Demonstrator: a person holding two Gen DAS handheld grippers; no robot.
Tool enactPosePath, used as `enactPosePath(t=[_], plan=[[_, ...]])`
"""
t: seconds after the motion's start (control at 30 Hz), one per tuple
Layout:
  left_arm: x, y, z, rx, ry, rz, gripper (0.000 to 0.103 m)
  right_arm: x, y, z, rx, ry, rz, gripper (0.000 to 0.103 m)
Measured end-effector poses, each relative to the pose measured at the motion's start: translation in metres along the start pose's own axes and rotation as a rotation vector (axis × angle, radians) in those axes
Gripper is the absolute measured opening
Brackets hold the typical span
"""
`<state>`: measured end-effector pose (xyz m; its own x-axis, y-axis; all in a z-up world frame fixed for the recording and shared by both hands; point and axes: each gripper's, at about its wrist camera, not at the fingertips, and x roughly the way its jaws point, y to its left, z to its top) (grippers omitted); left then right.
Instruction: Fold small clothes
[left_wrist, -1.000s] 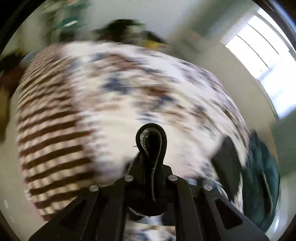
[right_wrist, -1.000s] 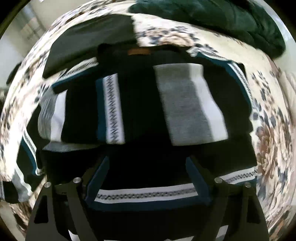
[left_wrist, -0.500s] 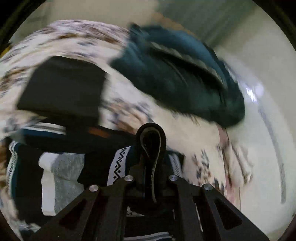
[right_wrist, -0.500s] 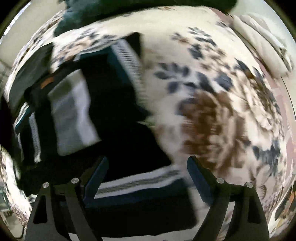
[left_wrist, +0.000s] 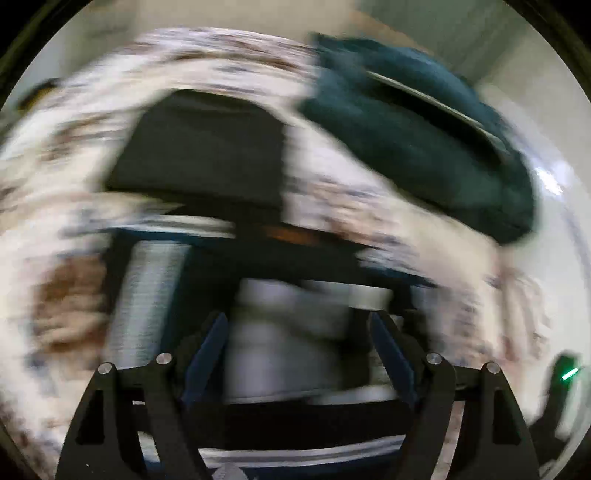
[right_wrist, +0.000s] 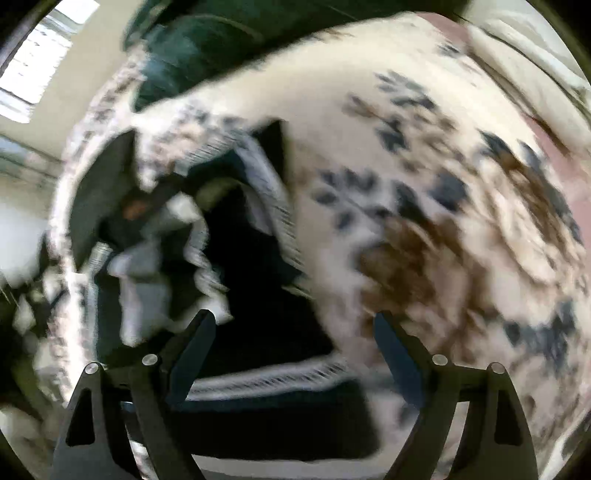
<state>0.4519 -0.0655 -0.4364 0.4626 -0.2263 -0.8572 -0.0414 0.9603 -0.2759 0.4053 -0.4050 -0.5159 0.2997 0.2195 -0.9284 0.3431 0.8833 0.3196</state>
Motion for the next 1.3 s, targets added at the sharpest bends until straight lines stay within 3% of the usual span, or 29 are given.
enactPosePath(t=[0.1,0.2,0.23,0.27,0.3,0.33,0.4,0.47,0.53,0.6,0.63,0.67,0.73,0.83,0.9,0.93,1.0,1.07,1.13,1.2,1.23,1.3], plan=[[-0.001,0.076,-0.006,-0.075,0.026,0.182,0.079,0.023,0.035,0.026,-0.082,-0.001,-0.013,0.089],[0.008,0.12,-0.012,-0.149,0.058,0.245,0.079,0.06,0.056,0.052,-0.138,0.007,-0.083,0.089],[0.013,0.128,-0.014,-0.162,0.06,0.262,0.079,0.078,0.061,0.059,-0.161,0.04,-0.093,0.077],[0.016,0.135,-0.014,-0.169,0.06,0.267,0.079,0.088,0.06,0.059,-0.175,0.068,-0.088,0.04],[0.022,0.139,-0.013,-0.176,0.059,0.267,0.079,0.102,0.063,0.063,-0.201,0.12,-0.103,0.015],[0.023,0.141,-0.012,-0.179,0.058,0.269,0.079,0.102,0.064,0.064,-0.21,0.116,-0.104,0.004],[0.034,0.138,-0.007,-0.176,0.062,0.248,0.079,0.076,0.06,0.073,-0.17,-0.005,-0.105,0.003],[0.045,0.134,-0.001,-0.156,0.067,0.237,0.079,0.055,0.04,0.086,-0.073,-0.069,-0.113,0.003],[0.065,0.129,0.005,-0.119,0.091,0.239,0.079,0.058,0.022,0.093,-0.013,-0.039,-0.122,0.003],[0.082,0.127,0.01,-0.093,0.119,0.253,0.079,0.071,0.004,0.103,0.017,0.02,-0.186,0.004],[0.09,0.126,0.013,-0.079,0.135,0.257,0.079,0.073,0.0,0.106,0.022,0.045,-0.207,0.016],[0.094,0.125,0.015,-0.069,0.144,0.264,0.079,0.073,-0.004,0.107,0.025,0.069,-0.224,0.04],[0.096,0.122,0.018,-0.044,0.144,0.271,0.079,0.053,-0.006,0.106,0.036,0.008,-0.218,0.05],[0.085,0.113,0.019,-0.011,0.14,0.282,0.079,0.01,0.012,0.093,0.003,-0.126,-0.23,0.051],[0.074,0.101,0.02,0.02,0.117,0.264,0.079,0.0,0.04,0.075,-0.07,-0.154,-0.135,0.051],[0.072,0.094,0.021,0.037,0.11,0.263,0.079,0.004,0.052,0.068,-0.11,-0.128,-0.103,0.051],[0.072,0.081,0.02,0.082,0.105,0.249,0.079,0.041,0.083,0.057,-0.193,0.015,0.001,0.051],[0.085,0.074,0.019,0.123,0.122,0.262,0.079,0.081,0.096,0.055,-0.226,0.129,0.04,0.051],[0.106,0.079,0.023,0.133,0.152,0.294,0.079,0.119,0.094,0.066,-0.264,0.141,-0.086,0.05],[0.123,0.095,0.024,0.103,0.18,0.276,0.086,0.131,0.077,0.083,-0.239,0.108,-0.185,0.044],[0.126,0.102,0.024,0.082,0.191,0.255,0.089,0.132,0.069,0.087,-0.218,0.103,-0.186,0.035],[0.122,0.11,0.026,0.048,0.197,0.211,0.089,0.12,0.06,0.092,-0.182,0.11,-0.164,0.033]])
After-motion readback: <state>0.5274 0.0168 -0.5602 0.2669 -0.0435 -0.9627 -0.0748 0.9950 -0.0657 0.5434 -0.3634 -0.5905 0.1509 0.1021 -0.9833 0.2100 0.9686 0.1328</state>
